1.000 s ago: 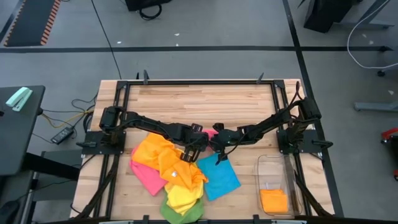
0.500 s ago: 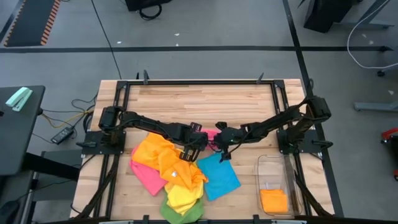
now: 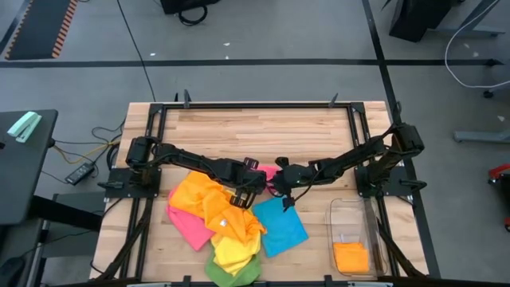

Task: Fold microfiber towels
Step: Fold the pink towel

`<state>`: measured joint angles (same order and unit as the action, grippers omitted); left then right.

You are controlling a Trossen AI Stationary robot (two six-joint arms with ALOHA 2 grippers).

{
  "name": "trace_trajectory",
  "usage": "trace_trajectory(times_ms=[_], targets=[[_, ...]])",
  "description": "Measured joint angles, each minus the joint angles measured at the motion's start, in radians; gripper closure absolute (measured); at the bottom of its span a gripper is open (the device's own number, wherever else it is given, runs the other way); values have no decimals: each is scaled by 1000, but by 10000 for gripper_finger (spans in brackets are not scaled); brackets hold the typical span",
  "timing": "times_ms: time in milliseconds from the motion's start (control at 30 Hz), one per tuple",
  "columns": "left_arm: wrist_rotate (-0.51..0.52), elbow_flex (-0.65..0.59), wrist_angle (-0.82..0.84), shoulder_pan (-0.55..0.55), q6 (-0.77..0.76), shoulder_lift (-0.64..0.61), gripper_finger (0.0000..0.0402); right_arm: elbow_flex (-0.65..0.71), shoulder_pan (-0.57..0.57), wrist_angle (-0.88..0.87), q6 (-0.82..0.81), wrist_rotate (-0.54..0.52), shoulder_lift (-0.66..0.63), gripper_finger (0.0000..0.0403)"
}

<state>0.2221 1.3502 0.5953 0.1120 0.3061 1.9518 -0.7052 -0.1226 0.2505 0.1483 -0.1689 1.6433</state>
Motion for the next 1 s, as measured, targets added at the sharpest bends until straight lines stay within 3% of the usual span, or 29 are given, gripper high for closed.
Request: trace_trajectory(times_ms=[167,300,567,833,1000], targets=[[56,0,3,0,1,-1,369,0,-17,70,61,-54,57,255],[70,0,12,0,0,-1,377,1,-24,78,91,-133,81,243],[71,0,19,0,-1,-1,371,0,-24,43,103,-163,82,273],[71,0,27,0,-5,-1,381,0,-51,-5,133,-279,82,297],[71,0,31,0,-5,-1,387,0,-65,-18,135,-258,82,302]])
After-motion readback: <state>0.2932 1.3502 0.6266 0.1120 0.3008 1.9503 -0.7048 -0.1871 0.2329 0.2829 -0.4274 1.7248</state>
